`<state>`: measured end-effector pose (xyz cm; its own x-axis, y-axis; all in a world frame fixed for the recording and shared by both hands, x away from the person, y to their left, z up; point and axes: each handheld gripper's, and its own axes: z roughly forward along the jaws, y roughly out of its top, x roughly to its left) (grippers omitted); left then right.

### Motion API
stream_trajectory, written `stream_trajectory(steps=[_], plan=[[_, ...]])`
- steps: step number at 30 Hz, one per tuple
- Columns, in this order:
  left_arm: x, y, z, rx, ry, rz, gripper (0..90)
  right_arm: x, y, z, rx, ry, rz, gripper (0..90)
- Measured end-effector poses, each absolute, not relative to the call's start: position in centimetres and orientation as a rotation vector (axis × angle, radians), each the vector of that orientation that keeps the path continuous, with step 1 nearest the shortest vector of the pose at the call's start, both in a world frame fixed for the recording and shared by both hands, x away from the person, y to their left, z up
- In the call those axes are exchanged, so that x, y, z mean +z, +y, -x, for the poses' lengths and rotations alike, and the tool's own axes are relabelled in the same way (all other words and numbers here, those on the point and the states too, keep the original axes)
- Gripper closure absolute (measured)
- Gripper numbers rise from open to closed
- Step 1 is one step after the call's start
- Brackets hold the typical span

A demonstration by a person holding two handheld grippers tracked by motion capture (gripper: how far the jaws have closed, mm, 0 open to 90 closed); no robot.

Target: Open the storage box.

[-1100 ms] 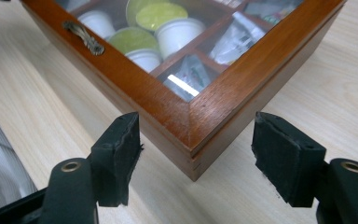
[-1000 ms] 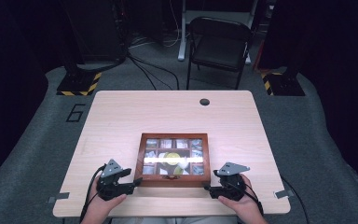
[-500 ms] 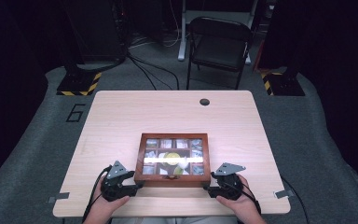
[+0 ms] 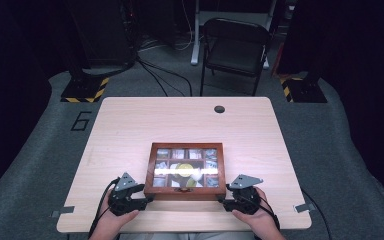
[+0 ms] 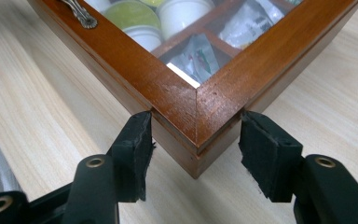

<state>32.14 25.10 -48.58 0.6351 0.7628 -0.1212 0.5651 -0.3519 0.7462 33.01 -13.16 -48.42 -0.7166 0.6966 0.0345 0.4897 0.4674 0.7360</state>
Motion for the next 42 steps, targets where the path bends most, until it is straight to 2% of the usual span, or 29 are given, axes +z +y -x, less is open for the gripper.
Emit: stream_trajectory(steps=[14,24,25,26,33,42], plan=[[-48.4,24.9,-32.1,0.309,1.021,-2.056,43.3,-48.0,-13.4,-33.0,1.140,2.428,-1.054,43.4],[-48.2,24.6,-32.2,0.359,1.009,-2.053,42.6,-47.4,-13.7,-33.0,1.202,2.397,-1.052,41.8],[-48.2,24.5,-32.3,0.365,1.005,-2.075,41.8,-47.0,-13.8,-32.9,1.247,2.347,-1.047,45.7],[-48.3,24.3,-32.2,0.371,1.003,-2.089,41.8,-47.0,-13.8,-32.9,1.247,2.347,-1.047,45.7],[-47.8,24.4,-32.3,0.380,0.998,-2.042,40.2,-46.9,-14.1,-33.1,1.262,2.343,-1.072,39.0],[-47.2,24.5,-32.5,0.397,0.991,-2.000,38.9,-47.0,-13.5,-33.0,1.198,2.355,-1.027,38.0]])
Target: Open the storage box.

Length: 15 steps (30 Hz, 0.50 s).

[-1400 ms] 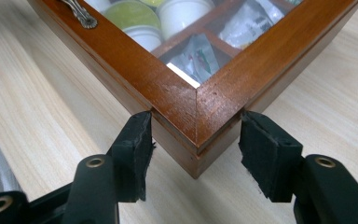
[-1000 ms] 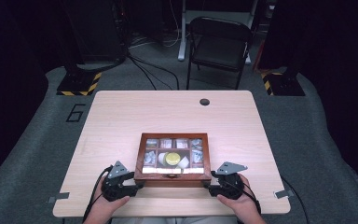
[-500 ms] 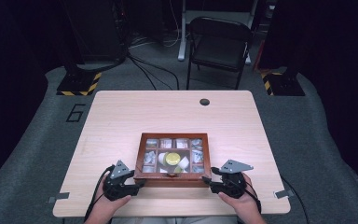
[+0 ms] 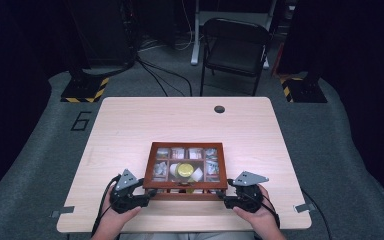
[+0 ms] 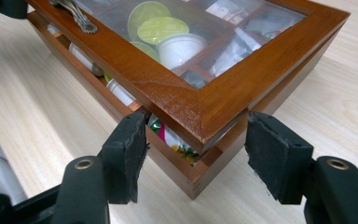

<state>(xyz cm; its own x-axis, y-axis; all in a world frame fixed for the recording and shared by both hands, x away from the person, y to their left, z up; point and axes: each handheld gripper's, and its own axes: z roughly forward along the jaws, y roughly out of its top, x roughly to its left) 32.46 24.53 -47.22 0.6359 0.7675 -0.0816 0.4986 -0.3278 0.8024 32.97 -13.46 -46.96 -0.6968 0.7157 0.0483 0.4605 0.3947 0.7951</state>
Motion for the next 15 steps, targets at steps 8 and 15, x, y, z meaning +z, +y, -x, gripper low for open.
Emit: stream_trajectory(steps=[8,15], plan=[[-45.3,24.5,-33.5,0.405,1.023,-1.949,33.9,-45.1,-13.5,-33.4,1.232,2.265,-1.013,37.5],[-43.4,24.7,-34.5,0.455,0.997,-1.911,33.9,-43.4,-13.5,-34.5,1.276,2.224,-1.040,36.7]])
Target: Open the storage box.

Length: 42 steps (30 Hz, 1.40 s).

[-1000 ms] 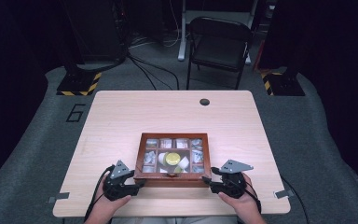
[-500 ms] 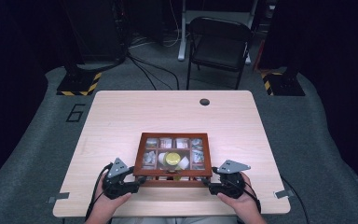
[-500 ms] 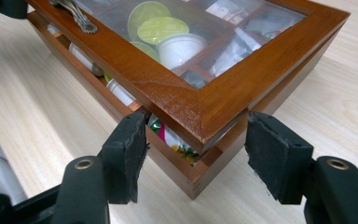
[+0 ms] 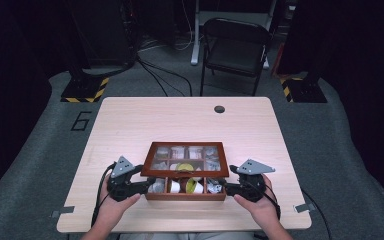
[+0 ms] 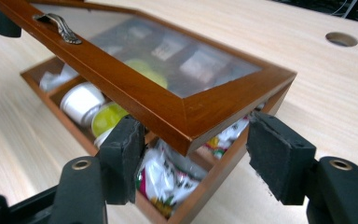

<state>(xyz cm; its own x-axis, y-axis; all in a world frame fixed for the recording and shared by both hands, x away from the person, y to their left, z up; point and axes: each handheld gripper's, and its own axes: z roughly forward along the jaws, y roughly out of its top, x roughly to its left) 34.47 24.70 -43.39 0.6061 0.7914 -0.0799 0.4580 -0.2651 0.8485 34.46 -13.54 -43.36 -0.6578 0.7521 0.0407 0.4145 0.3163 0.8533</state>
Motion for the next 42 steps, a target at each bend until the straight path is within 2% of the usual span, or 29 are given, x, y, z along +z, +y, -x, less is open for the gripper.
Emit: stream_trajectory(steps=[12,20,29,35,42], plan=[[-39.6,24.6,-37.4,0.492,0.971,-1.853,36.5,-39.9,-12.7,-38.0,1.321,2.149,-1.089,39.3],[-38.3,24.6,-39.4,0.489,0.974,-1.831,36.4,-38.4,-12.2,-39.8,1.319,2.114,-1.090,39.7],[-39.2,24.5,-41.6,0.506,0.992,-1.809,37.3,-37.4,-11.9,-41.6,1.322,2.086,-1.088,40.4],[-40.3,24.6,-42.9,0.515,1.020,-1.796,44.6,-37.2,-11.7,-42.3,1.304,2.085,-1.094,40.3],[-40.6,24.5,-43.6,0.551,1.007,-1.806,49.0,-37.8,-11.6,-43.4,1.303,2.086,-1.107,40.2]])
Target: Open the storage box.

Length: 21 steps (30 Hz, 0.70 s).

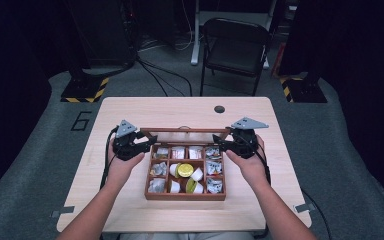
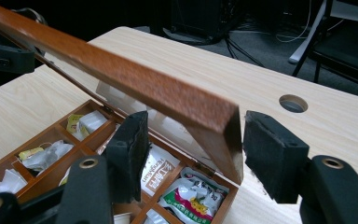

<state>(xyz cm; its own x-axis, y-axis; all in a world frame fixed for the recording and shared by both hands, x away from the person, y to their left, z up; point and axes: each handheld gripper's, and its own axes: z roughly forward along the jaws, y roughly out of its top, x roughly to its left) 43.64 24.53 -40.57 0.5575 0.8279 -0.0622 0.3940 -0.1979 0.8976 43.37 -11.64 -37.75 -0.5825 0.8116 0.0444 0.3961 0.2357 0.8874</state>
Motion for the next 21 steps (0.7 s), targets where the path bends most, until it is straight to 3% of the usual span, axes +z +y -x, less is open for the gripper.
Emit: stream_trajectory(steps=[8,21], plan=[[-40.8,24.6,-44.2,0.543,1.029,-1.788,50.4,-39.2,-12.1,-44.6,1.285,2.106,-1.132,40.1],[-41.2,24.5,-46.0,0.512,1.070,-1.758,50.4,-41.0,-12.4,-47.0,1.290,2.118,-1.182,52.0]])
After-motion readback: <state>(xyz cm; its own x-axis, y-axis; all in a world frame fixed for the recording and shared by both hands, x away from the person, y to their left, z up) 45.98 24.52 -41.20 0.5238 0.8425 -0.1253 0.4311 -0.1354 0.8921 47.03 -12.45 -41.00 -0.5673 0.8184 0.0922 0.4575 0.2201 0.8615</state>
